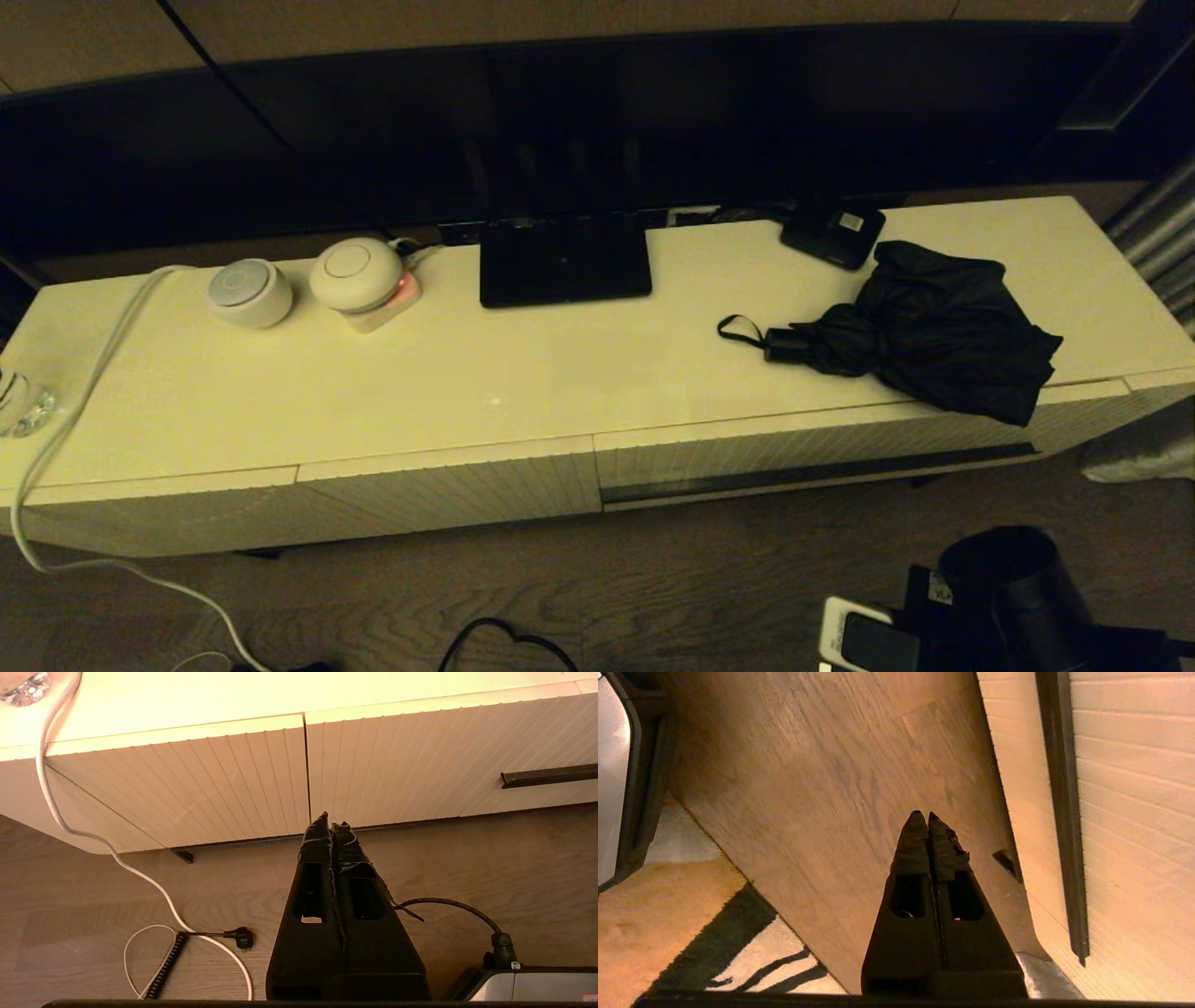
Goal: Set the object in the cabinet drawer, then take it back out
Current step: Open the drawer
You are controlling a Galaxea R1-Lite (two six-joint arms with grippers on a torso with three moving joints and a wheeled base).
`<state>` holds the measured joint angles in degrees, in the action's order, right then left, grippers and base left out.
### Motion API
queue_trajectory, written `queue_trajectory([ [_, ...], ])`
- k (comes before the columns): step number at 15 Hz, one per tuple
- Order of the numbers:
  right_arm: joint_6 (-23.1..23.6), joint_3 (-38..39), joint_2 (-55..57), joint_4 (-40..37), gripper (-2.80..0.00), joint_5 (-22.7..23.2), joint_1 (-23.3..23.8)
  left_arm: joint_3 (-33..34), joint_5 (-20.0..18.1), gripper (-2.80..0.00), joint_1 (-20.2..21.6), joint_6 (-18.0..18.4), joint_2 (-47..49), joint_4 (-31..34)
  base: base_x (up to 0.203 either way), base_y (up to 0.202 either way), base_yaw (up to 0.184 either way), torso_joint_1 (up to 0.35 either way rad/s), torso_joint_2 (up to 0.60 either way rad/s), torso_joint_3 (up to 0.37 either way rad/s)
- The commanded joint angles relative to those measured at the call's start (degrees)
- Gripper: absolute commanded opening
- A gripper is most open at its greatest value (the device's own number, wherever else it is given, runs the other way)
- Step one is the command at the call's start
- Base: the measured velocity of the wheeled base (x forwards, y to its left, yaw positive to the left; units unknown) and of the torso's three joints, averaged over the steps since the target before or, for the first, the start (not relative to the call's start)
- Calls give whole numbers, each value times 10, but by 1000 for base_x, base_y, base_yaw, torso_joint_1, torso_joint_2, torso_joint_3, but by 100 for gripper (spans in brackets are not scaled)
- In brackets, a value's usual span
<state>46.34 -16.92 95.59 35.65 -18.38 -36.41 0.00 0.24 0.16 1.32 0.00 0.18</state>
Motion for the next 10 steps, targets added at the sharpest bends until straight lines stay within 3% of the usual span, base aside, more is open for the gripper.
queue_trajectory([
  [1, 3, 5, 16, 16, -280, -1, 0, 2, 0, -280, 0, 0, 0, 0, 0, 0, 0, 0, 0, 0],
  [5, 6, 29, 92, 132, -280, -1, 0, 2, 0, -280, 0, 0, 0, 0, 0, 0, 0, 0, 0, 0],
  [7, 58, 51, 116, 198, -280, -1, 9, 2, 0, -280, 0, 0, 0, 0, 0, 0, 0, 0, 0, 0],
  [10, 95, 88, 143, 282, -280, -1, 13, 2, 0, -280, 0, 0, 0, 0, 0, 0, 0, 0, 0, 0],
])
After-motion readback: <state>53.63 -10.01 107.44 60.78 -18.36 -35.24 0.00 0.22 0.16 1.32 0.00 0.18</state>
